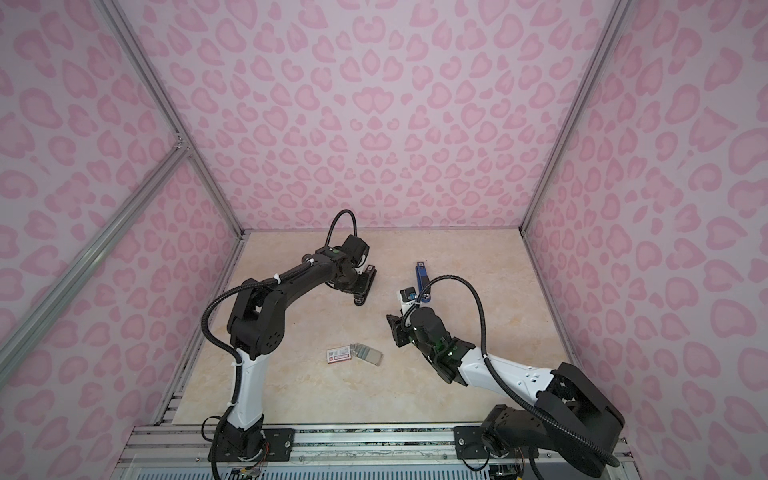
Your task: Load the staples into the stapler
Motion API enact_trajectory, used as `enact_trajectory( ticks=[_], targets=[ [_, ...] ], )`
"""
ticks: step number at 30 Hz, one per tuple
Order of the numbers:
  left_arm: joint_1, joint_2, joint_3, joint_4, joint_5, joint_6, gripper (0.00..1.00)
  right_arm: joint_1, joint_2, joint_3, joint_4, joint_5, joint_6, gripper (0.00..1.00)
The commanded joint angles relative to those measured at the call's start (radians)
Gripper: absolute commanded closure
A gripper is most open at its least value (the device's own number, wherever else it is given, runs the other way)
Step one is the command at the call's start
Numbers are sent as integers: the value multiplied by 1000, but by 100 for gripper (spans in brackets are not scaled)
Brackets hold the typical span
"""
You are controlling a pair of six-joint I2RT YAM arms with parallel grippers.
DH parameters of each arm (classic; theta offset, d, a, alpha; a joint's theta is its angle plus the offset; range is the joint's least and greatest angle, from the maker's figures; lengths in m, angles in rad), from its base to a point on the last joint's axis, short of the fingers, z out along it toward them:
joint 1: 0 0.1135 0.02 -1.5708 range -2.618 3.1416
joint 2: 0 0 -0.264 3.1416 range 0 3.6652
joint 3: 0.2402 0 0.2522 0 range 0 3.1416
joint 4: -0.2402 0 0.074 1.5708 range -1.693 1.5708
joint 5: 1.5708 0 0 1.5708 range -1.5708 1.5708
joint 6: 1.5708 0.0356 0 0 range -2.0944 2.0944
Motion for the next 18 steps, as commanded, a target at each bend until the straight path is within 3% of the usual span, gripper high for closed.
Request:
enact_trajectory(
  ticks=[1, 6, 7, 8, 14, 18],
  targets=[
    [-1, 11, 22, -32, 0, -2, 67, 1, -15, -11, -7, 27, 5, 52],
    [-1, -75, -32, 10, -13, -18, 49, -8, -31, -22, -10, 30, 14, 49],
    [-1, -107, -54, 30, -16, -21, 29, -11, -33, -21, -16, 29, 15, 47],
    [-1, -137, -77, 47, -19, -23, 2, -14, -33, -18, -24, 29, 16, 46],
    [0, -323, -222, 137, -12, -32, 3, -35, -41, 5, -67, 17, 18, 40],
    [2, -460, -365, 236, 51, -46, 2, -40, -42, 11, -79, 5, 11, 37]
  ],
)
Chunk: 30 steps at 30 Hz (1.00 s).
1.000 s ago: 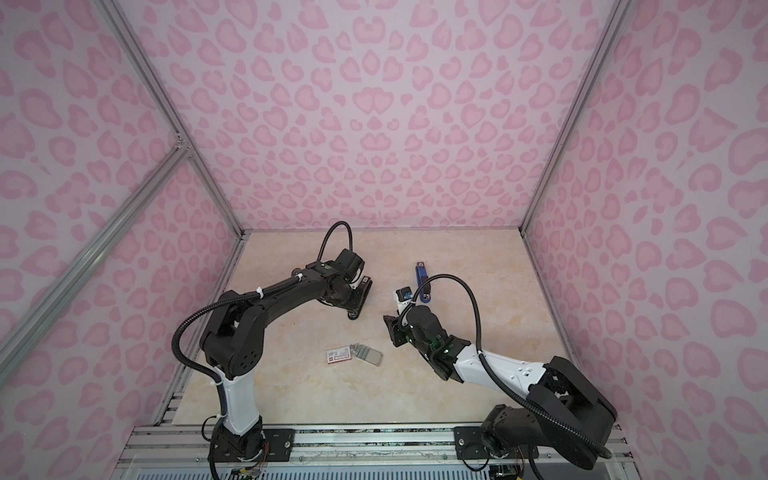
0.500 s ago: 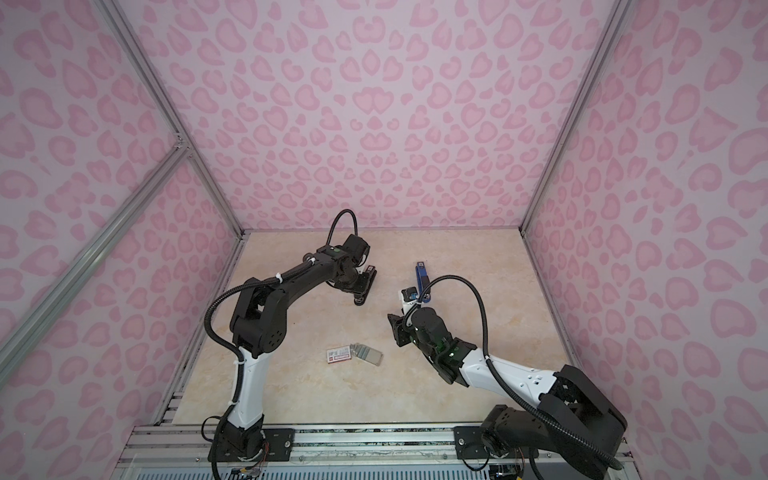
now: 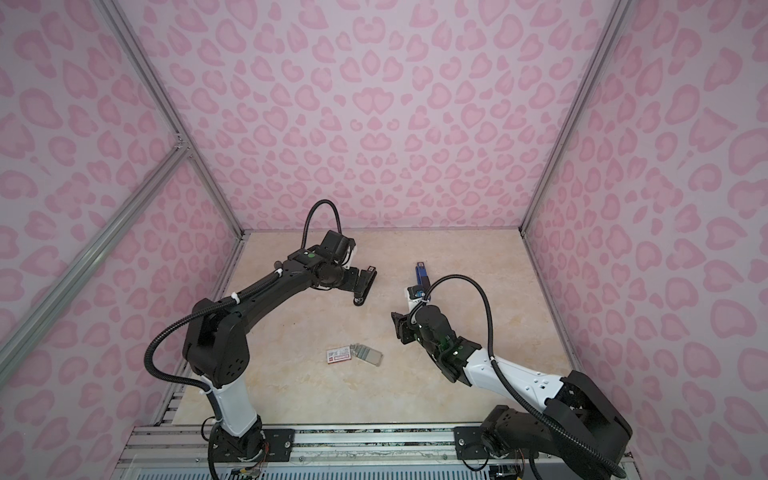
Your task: Load the staples into the stapler
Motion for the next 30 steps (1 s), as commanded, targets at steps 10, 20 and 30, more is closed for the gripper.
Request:
enact_trajectory(
  ticks=[10, 20, 30],
  targets=[
    [4, -346, -399, 244, 44, -64, 3, -2, -3, 23, -42, 6, -6, 1],
    [13, -640, -724, 531, -258, -63, 3, -38, -38, 63, -85, 145, -36, 1],
    [109, -770, -895, 743, -554, 179, 3, -79, -105, -85, 206, 666, -228, 1]
  ],
)
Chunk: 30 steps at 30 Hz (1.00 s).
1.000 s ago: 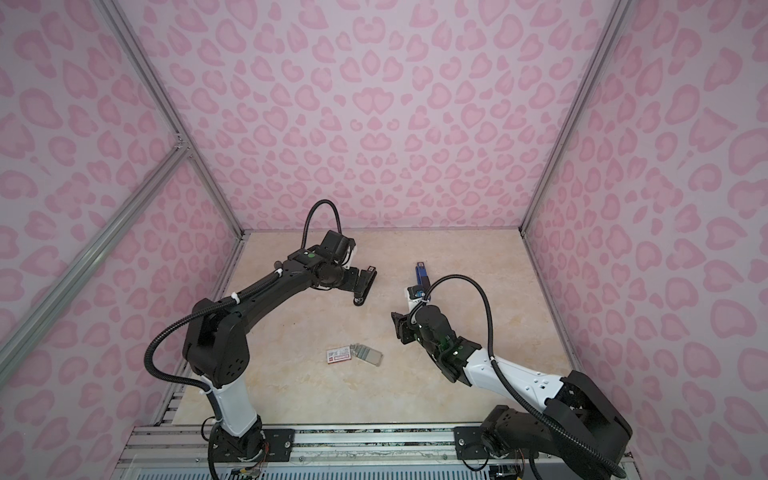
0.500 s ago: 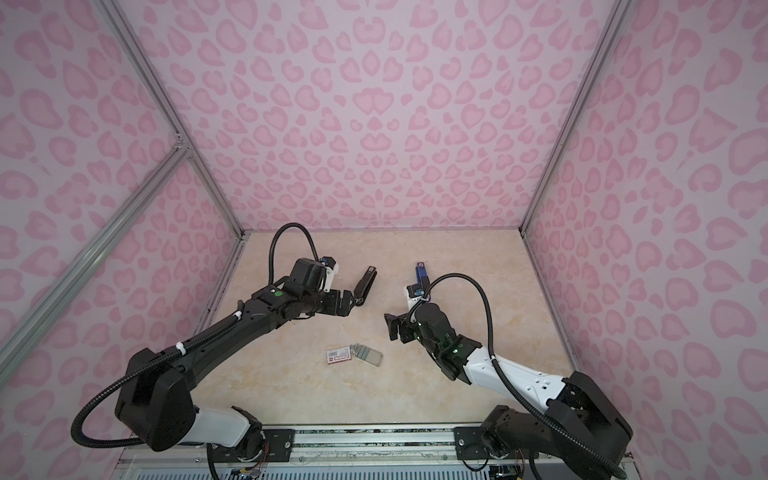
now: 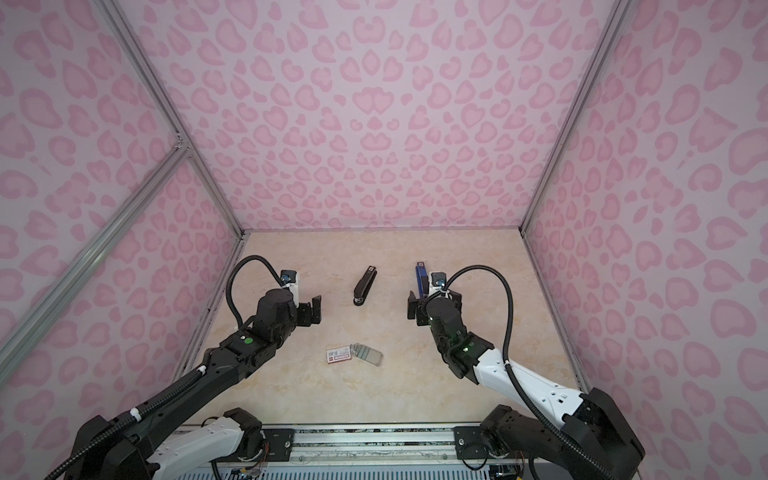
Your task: Load the staples into the stapler
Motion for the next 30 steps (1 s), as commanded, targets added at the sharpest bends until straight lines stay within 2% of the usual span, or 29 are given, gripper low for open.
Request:
enact_trajectory(
  ticks=[1, 5, 7, 9, 12, 16, 20, 23, 24, 25, 27, 28, 29, 30],
  targets=[
    [77, -16, -28, 138, -84, 72, 3, -11, 2, -65, 212, 257, -140, 1],
    [204, 7, -44, 177, -50, 46, 3, -68, 6, -139, 325, 327, -194, 1],
    [258, 36, -51, 182, -80, 22, 3, -101, 7, -166, 350, 355, -207, 1],
    [302, 75, -76, 267, -88, 24, 3, -133, 8, -187, 382, 391, -206, 2],
    [343, 168, -116, 409, -95, 54, 3, -195, -2, -203, 379, 337, -195, 2],
    [362, 274, -171, 606, -73, 78, 3, -271, 27, -221, 369, 330, -162, 2],
    [364, 344, -213, 798, 17, 116, 2, -330, 100, -263, 459, 295, -157, 2],
    [364, 405, -249, 930, 24, 123, 3, -338, 167, -307, 655, 271, -220, 2],
    [366, 391, -246, 890, 35, 117, 3, -345, 184, -316, 708, 252, -231, 2],
    [373, 394, -267, 935, 63, 125, 3, -357, 208, -323, 761, 227, -241, 2],
    [407, 392, -319, 1006, 203, 130, 3, -376, 254, -316, 820, 174, -260, 2],
    [417, 442, -354, 1138, 253, 142, 2, -385, 277, -307, 835, 145, -266, 2],
    [417, 439, -343, 1121, 269, 149, 3, -393, 301, -298, 858, 124, -276, 2],
    [422, 419, -315, 1022, 282, 145, 3, -397, 322, -286, 865, 117, -291, 2]
  ],
)
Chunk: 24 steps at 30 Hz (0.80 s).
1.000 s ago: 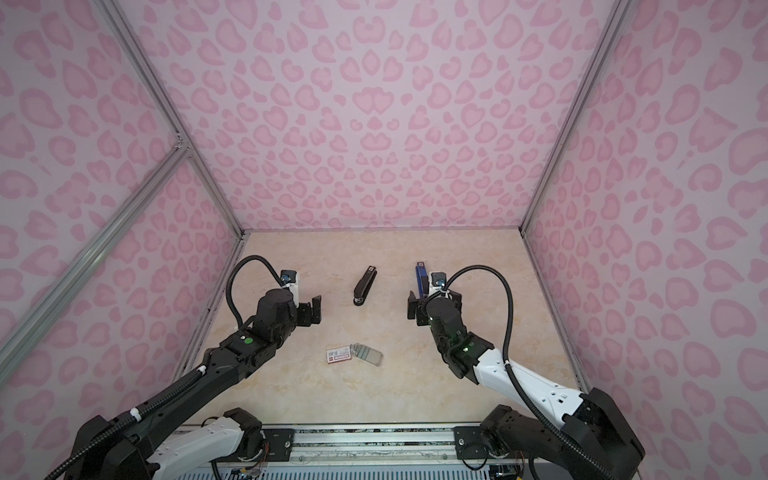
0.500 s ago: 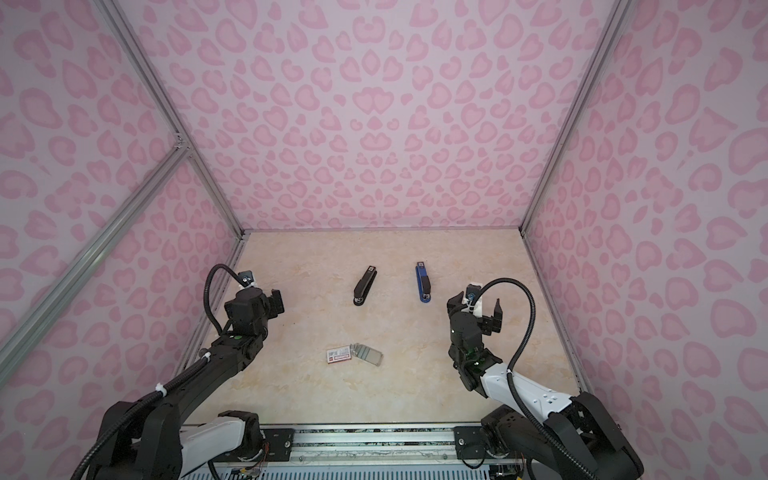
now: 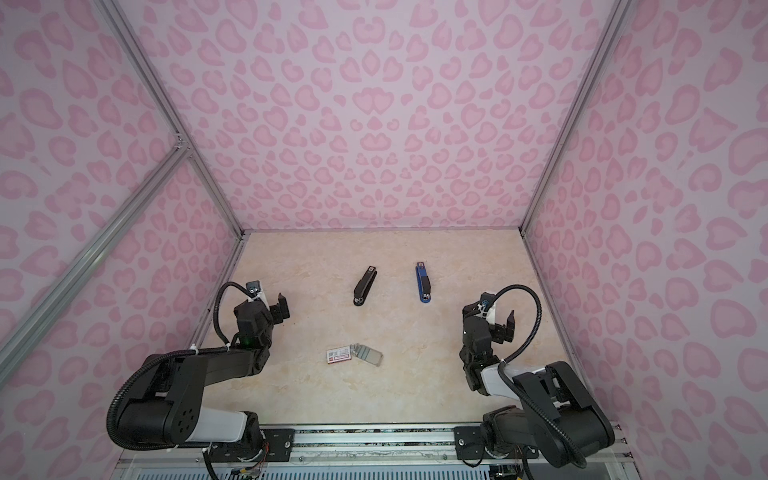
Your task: Load the staples into the stapler
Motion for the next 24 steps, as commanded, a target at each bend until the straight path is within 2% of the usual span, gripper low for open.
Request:
enact_trajectory(
  ticks=[1, 2, 4, 5, 7, 8, 9, 13, 16, 18, 24],
  targets=[
    [14, 18, 19, 135, 143, 20, 3, -18, 66, 24, 153, -87, -47, 3],
    [16, 8, 26, 98, 151, 20, 3, -30, 98, 24, 175, -110, -43, 3],
    [20, 13, 28, 108, 115, 3, 3, -64, 190, -5, 350, -178, -56, 2],
    [20, 3, 37, 72, 106, -3, 3, -68, 180, -16, 358, -194, -43, 2],
    [23, 8, 38, 78, 107, -5, 3, -114, 160, -34, 290, -331, -7, 0],
    [24, 2, 36, 74, 109, -5, 3, -126, 197, -32, 348, -368, -18, 0],
    [25, 8, 38, 80, 109, -7, 3, -124, 244, -16, 401, -366, -46, 0],
    [28, 5, 40, 69, 116, -7, 3, -156, 156, 110, 11, -384, 27, 0],
    [28, 6, 42, 68, 116, -8, 3, -179, 198, 95, 123, -395, 36, 0],
    [28, 7, 43, 67, 118, -8, 3, -160, 184, 92, 95, -348, 40, 0],
    [34, 15, 56, 49, 133, -10, 3, -158, 192, 93, 113, -334, 37, 0]
  ],
)
